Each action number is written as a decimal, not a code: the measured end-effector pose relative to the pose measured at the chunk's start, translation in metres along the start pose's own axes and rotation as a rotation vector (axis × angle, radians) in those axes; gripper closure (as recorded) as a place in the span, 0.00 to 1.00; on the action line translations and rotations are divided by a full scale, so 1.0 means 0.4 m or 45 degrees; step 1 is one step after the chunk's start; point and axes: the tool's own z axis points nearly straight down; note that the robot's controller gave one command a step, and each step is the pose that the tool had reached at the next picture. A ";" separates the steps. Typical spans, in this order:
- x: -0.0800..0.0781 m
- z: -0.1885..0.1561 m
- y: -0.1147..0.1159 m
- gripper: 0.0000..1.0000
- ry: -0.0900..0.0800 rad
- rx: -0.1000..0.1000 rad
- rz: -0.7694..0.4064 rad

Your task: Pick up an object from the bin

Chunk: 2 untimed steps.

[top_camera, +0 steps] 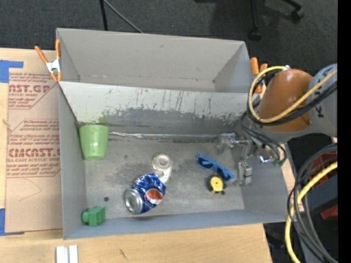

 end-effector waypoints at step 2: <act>-0.010 0.079 0.043 0.00 0.010 -0.001 0.343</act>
Offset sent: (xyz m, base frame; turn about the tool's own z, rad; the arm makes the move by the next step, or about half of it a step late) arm 0.0106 0.0174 0.0075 0.0141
